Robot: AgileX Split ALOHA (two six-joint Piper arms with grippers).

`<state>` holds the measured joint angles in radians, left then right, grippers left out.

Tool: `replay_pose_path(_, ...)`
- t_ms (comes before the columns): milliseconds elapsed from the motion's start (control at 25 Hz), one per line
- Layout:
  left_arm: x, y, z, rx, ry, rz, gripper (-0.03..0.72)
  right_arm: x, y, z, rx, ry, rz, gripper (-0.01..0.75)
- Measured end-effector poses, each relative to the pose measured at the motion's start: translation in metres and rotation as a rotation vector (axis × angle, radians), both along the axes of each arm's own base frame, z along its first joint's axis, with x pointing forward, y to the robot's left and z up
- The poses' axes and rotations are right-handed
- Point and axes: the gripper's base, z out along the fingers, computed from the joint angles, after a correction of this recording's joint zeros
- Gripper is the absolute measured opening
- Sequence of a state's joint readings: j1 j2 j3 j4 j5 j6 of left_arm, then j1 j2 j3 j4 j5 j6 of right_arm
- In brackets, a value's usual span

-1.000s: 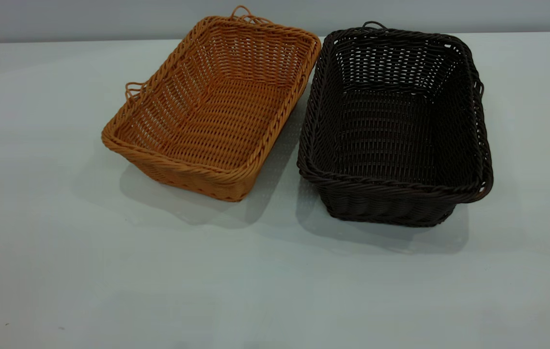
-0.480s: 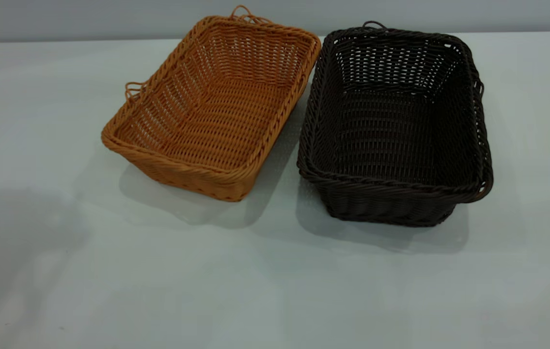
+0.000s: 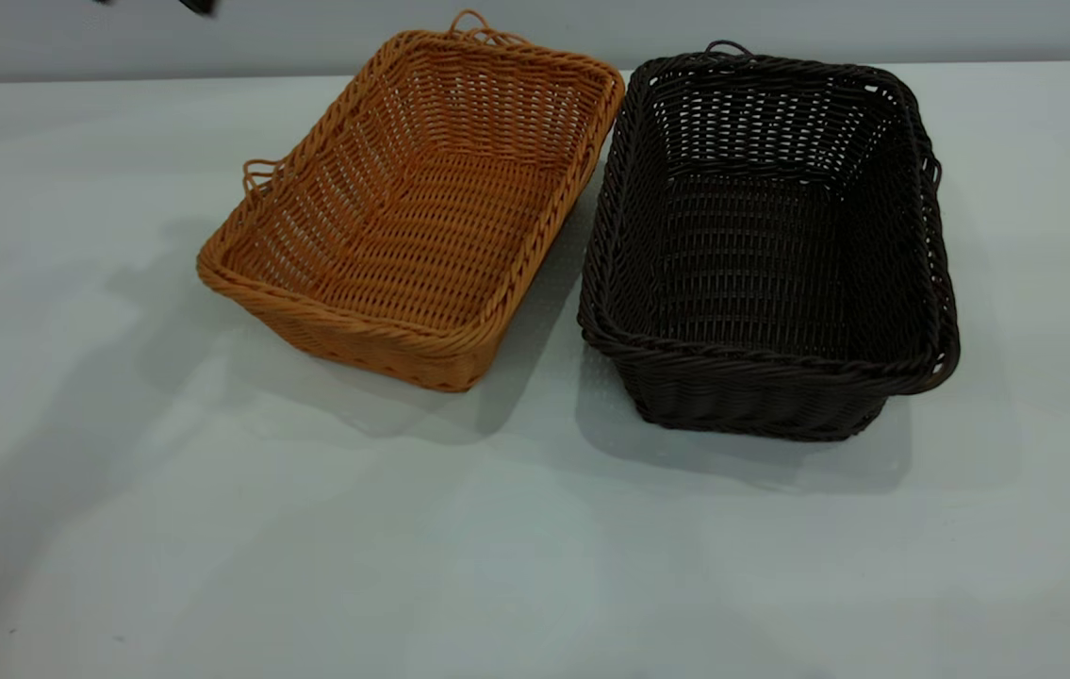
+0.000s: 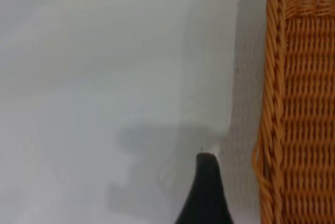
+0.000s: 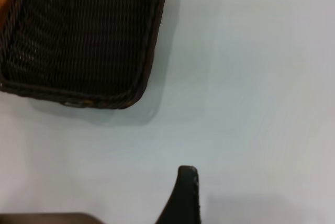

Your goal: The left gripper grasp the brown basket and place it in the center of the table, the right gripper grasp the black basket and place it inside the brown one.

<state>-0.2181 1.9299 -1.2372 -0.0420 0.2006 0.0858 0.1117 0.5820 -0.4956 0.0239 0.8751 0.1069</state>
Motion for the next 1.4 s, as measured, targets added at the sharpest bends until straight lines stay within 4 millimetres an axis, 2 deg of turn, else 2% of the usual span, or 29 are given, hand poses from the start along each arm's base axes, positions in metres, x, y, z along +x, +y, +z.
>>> replay_pose_path(240,0.034,-0.024,-0.045,0.012,0.039,-0.038,0.543,0.039,0.011,-0.02,0.094,0.129,-0.019,0.645)
replay_pose_path(400,0.049,-0.029,-0.076,0.019,0.071,-0.041,0.543,0.057,0.019,-0.037,0.166,0.223,-0.028,0.639)
replay_pose_path(680,0.065,-0.04,-0.12,0.03,0.108,-0.055,0.54,0.084,0.035,-0.066,0.308,0.357,-0.026,0.615)
replay_pose_path(760,0.067,-0.042,-0.13,0.032,0.115,-0.059,0.521,0.094,0.04,-0.071,0.357,0.386,-0.022,0.609)
replay_pose_path(840,0.067,-0.044,-0.139,0.034,0.123,-0.063,0.471,0.106,0.046,-0.074,0.429,0.403,-0.032,0.601)
replay_pose_path(920,0.067,-0.045,-0.144,0.035,0.128,-0.063,0.394,0.119,0.052,-0.077,0.495,0.418,-0.039,0.595)
replay_pose_path(1000,0.067,-0.045,-0.148,0.033,0.126,-0.062,0.281,0.131,0.059,-0.081,0.579,0.445,-0.062,0.593)
replay_pose_path(1160,0.068,-0.046,-0.147,0.034,0.117,-0.072,0.091,0.145,0.074,-0.105,0.699,0.551,-0.125,0.594)
replay_pose_path(1280,0.069,-0.047,-0.138,0.036,0.098,-0.086,0.081,0.147,0.095,-0.128,0.761,0.641,-0.166,0.594)
replay_pose_path(1400,0.074,-0.043,-0.113,0.032,0.052,-0.086,0.08,0.152,0.107,-0.15,0.81,0.68,-0.239,0.594)
